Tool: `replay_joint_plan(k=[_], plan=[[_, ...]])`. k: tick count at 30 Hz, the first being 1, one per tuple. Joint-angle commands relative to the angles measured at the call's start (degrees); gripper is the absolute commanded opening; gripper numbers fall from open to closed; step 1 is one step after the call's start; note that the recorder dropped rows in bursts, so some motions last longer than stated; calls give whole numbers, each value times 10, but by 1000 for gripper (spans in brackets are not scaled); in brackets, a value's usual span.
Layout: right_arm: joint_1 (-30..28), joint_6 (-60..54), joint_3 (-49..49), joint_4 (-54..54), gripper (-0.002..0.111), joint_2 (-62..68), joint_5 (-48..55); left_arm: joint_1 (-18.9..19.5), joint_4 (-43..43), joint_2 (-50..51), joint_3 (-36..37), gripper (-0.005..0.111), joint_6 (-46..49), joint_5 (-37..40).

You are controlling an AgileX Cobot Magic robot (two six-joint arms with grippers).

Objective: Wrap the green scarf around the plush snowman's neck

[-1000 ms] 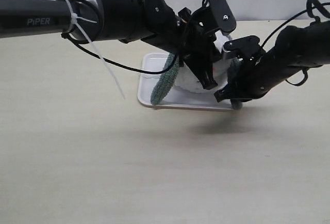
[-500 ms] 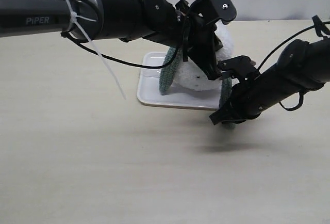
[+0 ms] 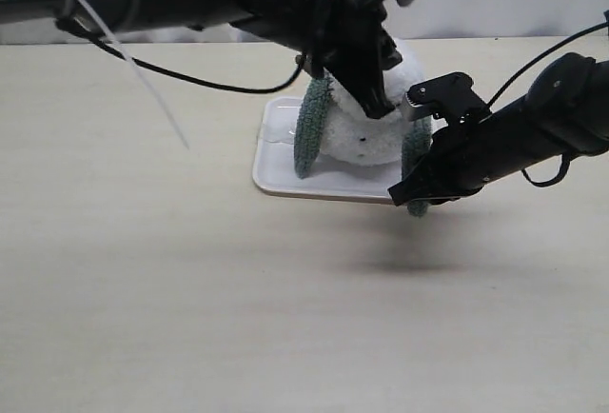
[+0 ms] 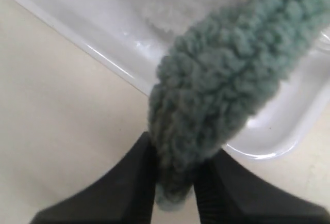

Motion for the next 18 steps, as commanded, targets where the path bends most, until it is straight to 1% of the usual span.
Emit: replay_joint_plan(k=[1, 3, 4, 5, 7, 9, 11, 15, 18], plan=[[-3, -1, 2, 2, 28, -6, -4, 30, 26, -43, 0, 37, -38, 69], [-3, 1, 2, 2, 27, -6, -4, 45, 66, -50, 0, 45, -78, 102], [-3, 1, 2, 2, 27, -6, -3, 54, 100, -51, 0, 47, -100, 120], [-3, 2, 2, 2, 27, -6, -2, 64, 132, -50, 0, 48, -124, 130], [-3, 5, 2, 3, 27, -6, -2, 82, 161, -42, 4, 49, -161, 129], [-3, 5, 2, 3, 27, -6, -2, 99, 155, -28, 5, 49, -172, 127], [-3, 5, 2, 5, 27, -6, -2, 108, 128, -9, 5, 49, -172, 123], [-3, 5, 2, 5, 27, -6, -2, 109, 81, 33, 5, 49, -165, 122], [-3, 5, 2, 5, 27, -6, -3, 104, 79, 66, 5, 49, -165, 104]])
